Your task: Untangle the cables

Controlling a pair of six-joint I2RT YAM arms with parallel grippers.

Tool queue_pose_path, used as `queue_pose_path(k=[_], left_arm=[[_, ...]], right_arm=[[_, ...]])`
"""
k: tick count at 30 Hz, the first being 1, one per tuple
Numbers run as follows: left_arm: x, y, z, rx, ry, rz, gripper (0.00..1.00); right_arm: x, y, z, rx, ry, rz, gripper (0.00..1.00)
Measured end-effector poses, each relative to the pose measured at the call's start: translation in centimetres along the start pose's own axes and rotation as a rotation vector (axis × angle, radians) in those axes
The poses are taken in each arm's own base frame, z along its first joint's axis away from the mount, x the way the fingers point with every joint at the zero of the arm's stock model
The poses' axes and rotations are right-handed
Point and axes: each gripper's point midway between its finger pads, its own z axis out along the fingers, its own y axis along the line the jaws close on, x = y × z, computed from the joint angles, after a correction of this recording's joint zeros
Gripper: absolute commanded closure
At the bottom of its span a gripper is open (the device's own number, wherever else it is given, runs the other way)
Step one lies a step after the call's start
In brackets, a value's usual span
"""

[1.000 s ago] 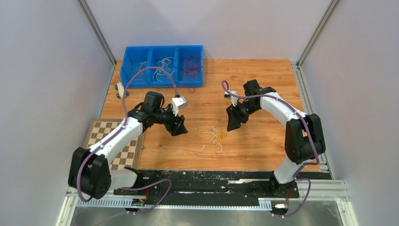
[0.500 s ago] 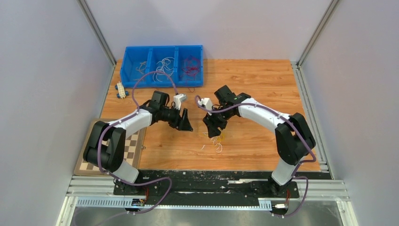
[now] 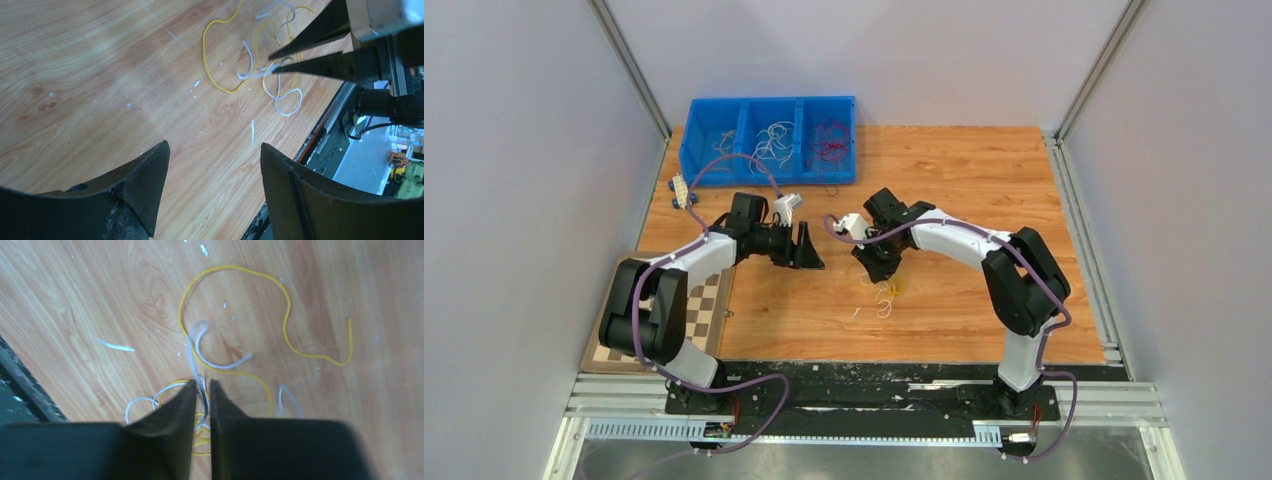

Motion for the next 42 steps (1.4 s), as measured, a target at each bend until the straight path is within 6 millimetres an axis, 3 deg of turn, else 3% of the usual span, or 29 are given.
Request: queue_pose_path(k=[7, 15, 19, 24, 32, 42], left_arm=[[-0.2, -0.4, 0.1, 0.021, -0.007, -0.006, 0.27], [-1.3, -2.5, 0.5, 0.122, -0.04, 0.033, 0.29], [-1.5, -3.4, 0.4, 0.174, -0.064, 0.051, 0.29], [-1.4, -5.0, -0.7, 0.218, -0.104, 0.105, 0.36], [-1.6, -6.6, -1.5, 0.27, -0.139, 0.151, 0.62], [-0.4, -9.1, -0.9, 0.327, -0.127, 0.146, 0.58]], right_arm=[[-1.8, 0.4, -1.9, -0.012, -0.081, -0.019, 1.0], [-8.6, 1.4, -8.5, -0.115, -0.342, -0.034, 1.0], [-10.4, 2.3, -10.1, -0.161, -0.398, -0.04, 1.0], [-10.7, 2.9, -10.4, -0.192, -0.41, -0.036, 1.0], [-10.9, 3.0, -10.7, -0.197, -0.411, -0.02, 1.0], [-11.4, 2.5, -10.9, -0.173, -0.411, 0.023, 1.0]])
